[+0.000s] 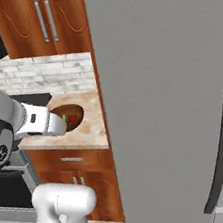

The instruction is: Take the bell pepper, eggplant, and broccoli from the freezer and place them in the bowl on the counter.

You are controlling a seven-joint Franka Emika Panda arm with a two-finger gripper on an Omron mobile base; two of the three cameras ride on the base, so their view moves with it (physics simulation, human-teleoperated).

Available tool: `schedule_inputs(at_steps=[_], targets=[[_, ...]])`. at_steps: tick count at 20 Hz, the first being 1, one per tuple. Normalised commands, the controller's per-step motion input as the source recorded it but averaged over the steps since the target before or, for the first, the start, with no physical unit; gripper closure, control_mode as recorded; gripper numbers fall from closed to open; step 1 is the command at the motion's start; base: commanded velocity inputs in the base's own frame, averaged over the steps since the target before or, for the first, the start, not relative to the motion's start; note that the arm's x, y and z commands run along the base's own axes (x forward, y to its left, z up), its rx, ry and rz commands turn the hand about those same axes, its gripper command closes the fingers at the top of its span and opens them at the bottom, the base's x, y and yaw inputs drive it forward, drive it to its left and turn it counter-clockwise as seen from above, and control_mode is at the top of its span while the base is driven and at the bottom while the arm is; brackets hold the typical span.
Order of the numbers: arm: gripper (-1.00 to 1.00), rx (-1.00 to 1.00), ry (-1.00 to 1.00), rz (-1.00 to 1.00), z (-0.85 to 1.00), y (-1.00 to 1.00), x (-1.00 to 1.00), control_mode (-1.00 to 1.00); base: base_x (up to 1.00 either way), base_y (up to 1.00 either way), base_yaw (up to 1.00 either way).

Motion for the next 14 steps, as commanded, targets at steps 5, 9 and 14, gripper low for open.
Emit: schedule_inputs(at_steps=[5,9,14], targets=[[-1.0,0.0,0.0,0.0,0.0,0.0,0.0,1.0,0.0,-1.0,0.0],[-1.0,0.0,0.0,0.0,0.0,0.0,0.0,1.0,0.01,-0.96,0.0],[-1.0,0.0,0.0,0.0,0.0,0.0,0.0,1.0,0.18,-0.67,-0.03]])
